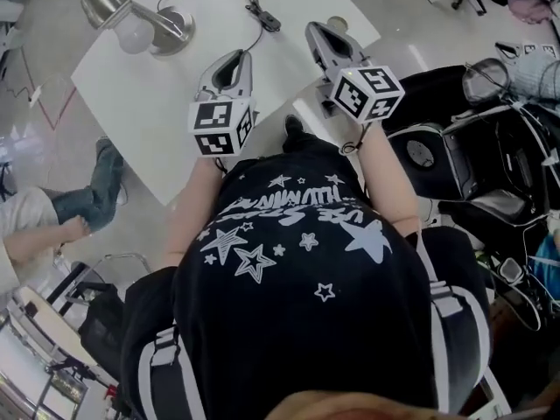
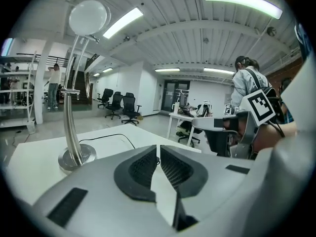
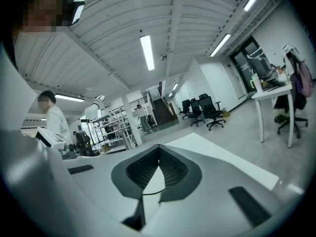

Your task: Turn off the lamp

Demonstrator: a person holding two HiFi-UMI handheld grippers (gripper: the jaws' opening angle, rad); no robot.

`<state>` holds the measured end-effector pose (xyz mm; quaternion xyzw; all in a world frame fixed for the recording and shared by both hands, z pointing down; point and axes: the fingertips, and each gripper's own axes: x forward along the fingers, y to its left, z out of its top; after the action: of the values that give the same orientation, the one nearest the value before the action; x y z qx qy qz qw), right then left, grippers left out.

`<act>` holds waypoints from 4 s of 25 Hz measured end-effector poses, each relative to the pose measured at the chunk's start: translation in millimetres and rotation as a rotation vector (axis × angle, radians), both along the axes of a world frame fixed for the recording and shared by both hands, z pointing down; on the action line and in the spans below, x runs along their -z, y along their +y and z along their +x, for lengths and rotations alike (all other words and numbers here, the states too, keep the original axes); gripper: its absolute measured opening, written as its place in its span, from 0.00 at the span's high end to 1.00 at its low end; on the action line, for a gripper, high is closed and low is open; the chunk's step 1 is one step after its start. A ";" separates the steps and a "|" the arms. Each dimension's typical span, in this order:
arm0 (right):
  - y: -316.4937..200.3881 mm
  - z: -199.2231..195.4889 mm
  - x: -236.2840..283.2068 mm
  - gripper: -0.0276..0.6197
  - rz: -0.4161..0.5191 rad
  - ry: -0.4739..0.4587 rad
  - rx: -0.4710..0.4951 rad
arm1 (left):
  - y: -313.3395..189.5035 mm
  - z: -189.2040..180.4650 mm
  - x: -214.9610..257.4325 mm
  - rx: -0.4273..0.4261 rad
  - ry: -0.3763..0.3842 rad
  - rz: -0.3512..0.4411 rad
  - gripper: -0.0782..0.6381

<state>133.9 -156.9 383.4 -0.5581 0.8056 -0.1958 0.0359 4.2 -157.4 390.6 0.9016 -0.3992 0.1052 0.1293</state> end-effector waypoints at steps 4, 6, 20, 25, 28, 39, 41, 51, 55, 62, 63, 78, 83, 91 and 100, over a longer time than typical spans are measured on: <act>-25.7 8.2 -18.3 0.95 -0.041 0.021 0.059 | -11.1 14.7 -16.1 0.034 -0.012 -0.032 0.88; -36.6 13.2 -27.3 0.95 -0.058 0.030 0.077 | -17.1 22.7 -25.3 0.043 -0.021 -0.054 0.87; -81.0 35.7 -62.9 0.95 -0.122 0.041 0.193 | -58.7 69.4 -96.8 0.211 -0.073 -0.200 0.60; -86.7 41.8 -70.8 0.95 -0.142 0.041 0.198 | -74.6 77.6 -114.8 0.303 -0.131 -0.184 0.55; -90.3 40.4 -73.9 0.95 -0.141 0.054 0.212 | -82.9 80.9 -127.1 0.352 -0.155 -0.192 0.55; -94.8 51.9 -76.6 0.95 -0.138 0.065 0.205 | -103.3 82.1 -152.6 0.473 -0.231 -0.260 0.56; -95.1 53.6 -77.1 0.95 -0.138 0.065 0.204 | -103.5 82.4 -153.9 0.474 -0.224 -0.275 0.56; -99.1 31.1 -80.9 0.95 -0.142 0.070 0.272 | -95.0 74.0 -146.1 0.415 -0.218 -0.270 0.66; -100.1 18.7 -82.6 0.95 -0.144 0.081 0.298 | -93.0 67.5 -144.7 0.400 -0.229 -0.262 0.67; -97.9 -8.5 -92.8 0.95 -0.168 0.123 0.467 | -87.9 54.0 -143.1 0.358 -0.293 -0.242 0.69; -95.9 -15.6 -97.0 0.95 -0.183 0.132 0.520 | -87.3 52.4 -142.6 0.351 -0.303 -0.236 0.69; -89.2 -95.0 -135.4 0.95 -0.242 0.370 1.044 | -78.4 41.6 -145.3 0.254 -0.335 -0.219 0.69; -90.6 -104.2 -138.8 0.95 -0.253 0.411 1.091 | -77.7 43.1 -146.2 0.256 -0.337 -0.219 0.69; -87.6 -106.6 -148.4 0.95 -0.248 0.500 1.124 | -77.8 42.8 -148.3 0.257 -0.325 -0.230 0.69; -80.3 -104.2 -144.3 0.95 -0.142 0.671 1.173 | -77.1 44.2 -149.0 0.257 -0.321 -0.235 0.69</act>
<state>29.6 -237.2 527.8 -0.0605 0.9276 -0.0514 -0.3649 48.4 -234.5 539.6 0.7938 -0.5113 0.2754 0.1805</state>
